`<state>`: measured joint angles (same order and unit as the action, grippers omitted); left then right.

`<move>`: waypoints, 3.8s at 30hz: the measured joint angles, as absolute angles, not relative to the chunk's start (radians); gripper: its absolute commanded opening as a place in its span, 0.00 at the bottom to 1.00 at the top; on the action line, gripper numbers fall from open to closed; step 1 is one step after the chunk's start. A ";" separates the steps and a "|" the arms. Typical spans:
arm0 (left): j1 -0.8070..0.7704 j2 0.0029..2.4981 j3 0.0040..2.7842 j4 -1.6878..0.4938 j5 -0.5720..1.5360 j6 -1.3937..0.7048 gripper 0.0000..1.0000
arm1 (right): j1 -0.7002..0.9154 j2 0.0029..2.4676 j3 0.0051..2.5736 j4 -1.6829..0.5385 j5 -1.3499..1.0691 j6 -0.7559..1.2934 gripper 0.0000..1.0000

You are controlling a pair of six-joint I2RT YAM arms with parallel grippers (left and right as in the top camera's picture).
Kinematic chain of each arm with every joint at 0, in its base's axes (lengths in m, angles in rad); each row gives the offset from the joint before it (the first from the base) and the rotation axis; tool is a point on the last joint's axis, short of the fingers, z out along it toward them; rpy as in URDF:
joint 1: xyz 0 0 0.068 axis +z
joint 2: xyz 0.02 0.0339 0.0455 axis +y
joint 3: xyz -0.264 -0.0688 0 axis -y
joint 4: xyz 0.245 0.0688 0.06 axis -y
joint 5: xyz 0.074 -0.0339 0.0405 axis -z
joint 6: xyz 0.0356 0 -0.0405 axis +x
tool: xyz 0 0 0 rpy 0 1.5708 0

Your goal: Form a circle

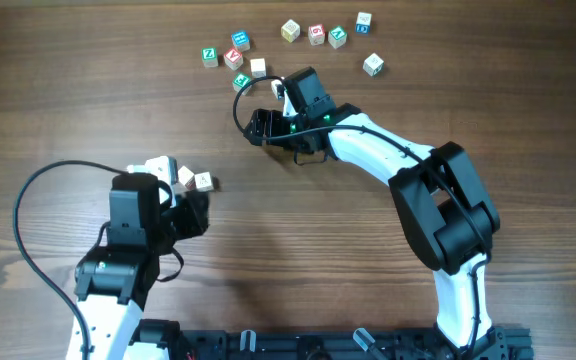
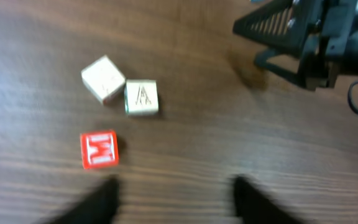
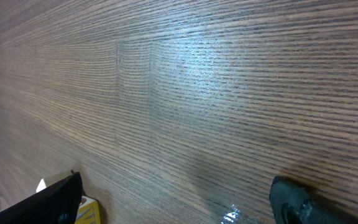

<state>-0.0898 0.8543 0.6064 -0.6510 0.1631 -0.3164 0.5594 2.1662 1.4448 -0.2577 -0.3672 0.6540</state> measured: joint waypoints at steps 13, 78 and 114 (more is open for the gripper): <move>-0.090 1.179 0.606 -0.772 0.169 -0.984 0.04 | 0.559 2.165 1.445 -0.258 -0.365 0.654 0.99; 0.030 1.364 0.606 -0.562 0.035 -1.251 0.04 | 0.559 2.165 1.448 -0.266 -0.362 0.654 0.99; 0.033 1.364 0.606 -0.513 0.041 -1.250 0.04 | 0.559 2.165 1.448 -0.266 -0.362 0.654 0.99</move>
<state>0.0330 1.3636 0.6056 -0.5133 0.0410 -1.2503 0.5594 2.1651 1.4475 -0.2657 -0.3618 0.6540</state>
